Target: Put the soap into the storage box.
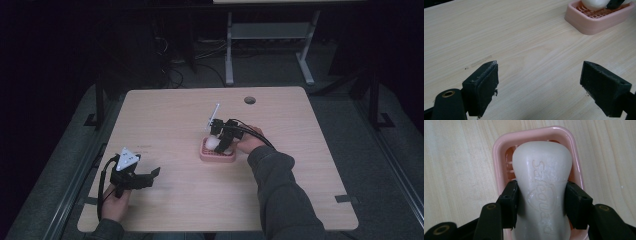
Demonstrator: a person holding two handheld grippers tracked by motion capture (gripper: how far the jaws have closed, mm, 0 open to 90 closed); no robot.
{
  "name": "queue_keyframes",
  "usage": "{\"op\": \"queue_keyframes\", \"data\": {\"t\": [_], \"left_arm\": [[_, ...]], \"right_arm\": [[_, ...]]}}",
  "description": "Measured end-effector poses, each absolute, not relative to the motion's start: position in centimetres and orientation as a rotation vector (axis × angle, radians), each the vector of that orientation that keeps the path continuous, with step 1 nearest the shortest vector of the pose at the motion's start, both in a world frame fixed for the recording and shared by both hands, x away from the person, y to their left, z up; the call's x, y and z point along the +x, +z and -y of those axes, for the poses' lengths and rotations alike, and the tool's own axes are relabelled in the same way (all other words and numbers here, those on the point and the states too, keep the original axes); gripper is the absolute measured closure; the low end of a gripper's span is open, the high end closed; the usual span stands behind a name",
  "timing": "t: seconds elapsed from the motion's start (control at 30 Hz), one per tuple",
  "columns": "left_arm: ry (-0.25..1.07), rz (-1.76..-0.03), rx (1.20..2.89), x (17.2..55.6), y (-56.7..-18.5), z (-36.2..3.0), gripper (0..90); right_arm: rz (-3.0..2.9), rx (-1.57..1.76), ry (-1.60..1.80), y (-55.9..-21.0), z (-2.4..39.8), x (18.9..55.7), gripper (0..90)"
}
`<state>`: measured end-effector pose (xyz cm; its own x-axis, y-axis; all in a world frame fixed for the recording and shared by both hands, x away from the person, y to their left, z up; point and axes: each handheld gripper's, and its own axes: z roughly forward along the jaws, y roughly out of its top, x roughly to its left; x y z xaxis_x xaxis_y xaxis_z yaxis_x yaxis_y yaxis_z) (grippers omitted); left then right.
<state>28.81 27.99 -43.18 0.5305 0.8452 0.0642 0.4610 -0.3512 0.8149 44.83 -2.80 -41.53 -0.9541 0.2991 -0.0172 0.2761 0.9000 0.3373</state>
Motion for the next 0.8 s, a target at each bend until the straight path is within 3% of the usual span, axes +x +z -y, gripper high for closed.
{"op": "queue_keyframes", "data": {"t": [0.8], "left_arm": [[0.63,-1.062,1.99,28.85,-43.16,-28.0,14.7]], "right_arm": [[-3.003,0.451,0.489,-42.12,2.37,45.03,48.0]]}}
